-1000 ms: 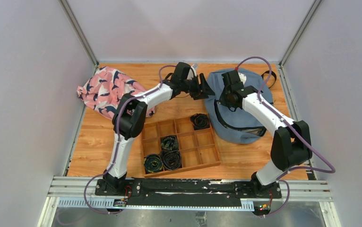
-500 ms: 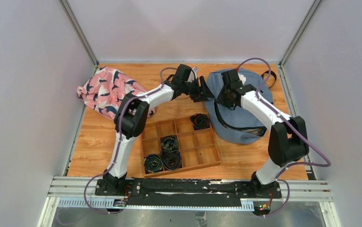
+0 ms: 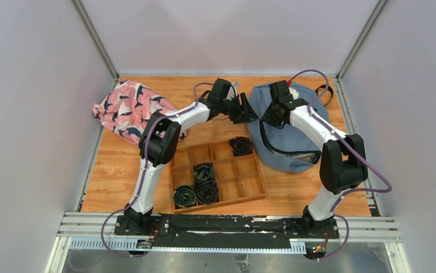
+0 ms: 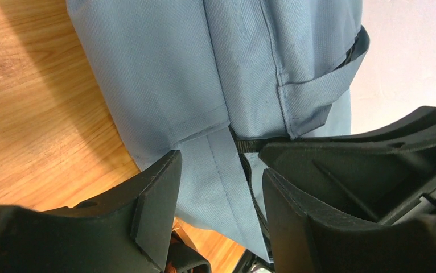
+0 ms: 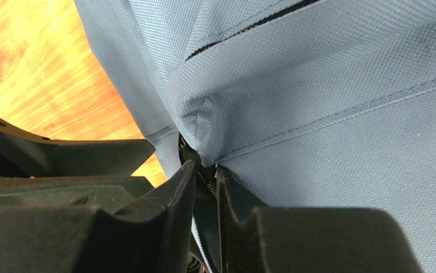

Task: Pack the student bag
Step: Zip the student bag at the center of the board.

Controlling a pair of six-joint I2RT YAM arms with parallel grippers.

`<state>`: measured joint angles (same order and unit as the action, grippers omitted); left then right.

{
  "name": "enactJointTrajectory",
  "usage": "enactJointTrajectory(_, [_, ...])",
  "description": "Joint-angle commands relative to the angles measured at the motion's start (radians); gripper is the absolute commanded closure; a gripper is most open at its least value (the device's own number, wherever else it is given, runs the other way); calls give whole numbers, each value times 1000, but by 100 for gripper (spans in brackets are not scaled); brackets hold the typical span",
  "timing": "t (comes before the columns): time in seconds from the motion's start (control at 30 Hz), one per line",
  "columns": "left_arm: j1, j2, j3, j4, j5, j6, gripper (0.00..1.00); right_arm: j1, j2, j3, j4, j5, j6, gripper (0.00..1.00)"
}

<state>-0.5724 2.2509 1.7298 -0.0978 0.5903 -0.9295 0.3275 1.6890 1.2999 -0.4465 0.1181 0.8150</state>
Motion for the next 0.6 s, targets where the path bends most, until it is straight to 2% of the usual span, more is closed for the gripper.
enactJointTrajectory(0.0, [-10, 14, 10, 29, 2, -7, 41, -27, 31, 50, 5, 23, 12, 82])
enactJointTrajectory(0.1, [-10, 18, 10, 33, 6, -11, 41, -27, 27, 48, 5, 19, 12, 100])
enactJointTrajectory(0.57, [-11, 61, 93, 2, 15, -7, 40, 17, -149, -68, 47, -88, -72, 100])
